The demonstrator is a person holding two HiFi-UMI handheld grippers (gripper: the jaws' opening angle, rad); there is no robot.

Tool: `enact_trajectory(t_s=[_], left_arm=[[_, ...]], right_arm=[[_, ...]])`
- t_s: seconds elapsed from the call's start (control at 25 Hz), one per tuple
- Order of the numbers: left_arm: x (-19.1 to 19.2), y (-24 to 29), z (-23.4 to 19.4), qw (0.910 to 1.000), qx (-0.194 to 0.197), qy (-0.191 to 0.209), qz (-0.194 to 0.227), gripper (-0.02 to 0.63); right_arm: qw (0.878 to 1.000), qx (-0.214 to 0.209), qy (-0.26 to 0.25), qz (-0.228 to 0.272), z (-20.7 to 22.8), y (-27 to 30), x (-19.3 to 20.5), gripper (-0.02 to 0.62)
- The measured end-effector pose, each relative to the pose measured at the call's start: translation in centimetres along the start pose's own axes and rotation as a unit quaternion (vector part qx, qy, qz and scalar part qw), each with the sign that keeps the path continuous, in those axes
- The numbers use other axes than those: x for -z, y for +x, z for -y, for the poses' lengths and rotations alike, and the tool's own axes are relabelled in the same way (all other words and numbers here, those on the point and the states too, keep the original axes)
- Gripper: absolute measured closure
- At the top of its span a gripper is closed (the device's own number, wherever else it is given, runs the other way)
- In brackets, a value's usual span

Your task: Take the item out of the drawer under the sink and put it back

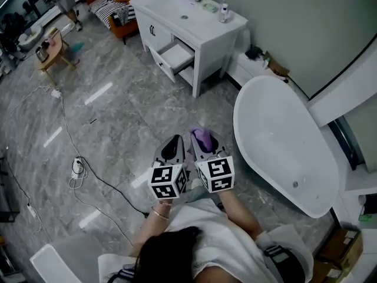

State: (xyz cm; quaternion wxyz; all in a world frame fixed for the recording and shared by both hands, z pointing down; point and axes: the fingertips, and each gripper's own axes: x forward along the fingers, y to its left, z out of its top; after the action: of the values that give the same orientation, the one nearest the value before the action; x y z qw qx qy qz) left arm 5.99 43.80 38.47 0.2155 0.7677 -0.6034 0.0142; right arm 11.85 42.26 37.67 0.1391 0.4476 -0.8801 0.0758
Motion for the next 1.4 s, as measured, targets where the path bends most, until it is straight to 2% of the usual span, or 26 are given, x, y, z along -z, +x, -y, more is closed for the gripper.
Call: enact_trajectory(t_s=[0.32,0.52,0.8,1.2,1.4], left_arm=[[-0.5,3.6,0.9,0.9998,-0.017,-0.002,0.006,0.595],[-0.7,5.3,0.4,0.9988,-0.048,-0.007,0.002,0.595],[-0.5,6.2,1.6,0.9991,-0.04,-0.009,0.005,0.595],[0.2,6.3,0.5,0.9984,-0.054,-0.012,-0.006,0.595],[0.1,8.0,0.4,0.999,-0.043,-0.003,-0.01,0.595]], right_arm=[[1.0,-0.02,-0.006,-0.002,3.0,2.0,-0.2,0.494],[0.999,-0.031,-0.017,-0.003,4.4,2.6,-0.6,0.494],[0.999,-0.032,-0.019,-0.005,5.7,2.4,-0.5,0.494],[0.999,-0.044,-0.011,-0.013,5.2,2.7,0.3,0.494],[0.999,-0.034,-0.01,-0.003,6.4,3.8,-0.5,0.494]])
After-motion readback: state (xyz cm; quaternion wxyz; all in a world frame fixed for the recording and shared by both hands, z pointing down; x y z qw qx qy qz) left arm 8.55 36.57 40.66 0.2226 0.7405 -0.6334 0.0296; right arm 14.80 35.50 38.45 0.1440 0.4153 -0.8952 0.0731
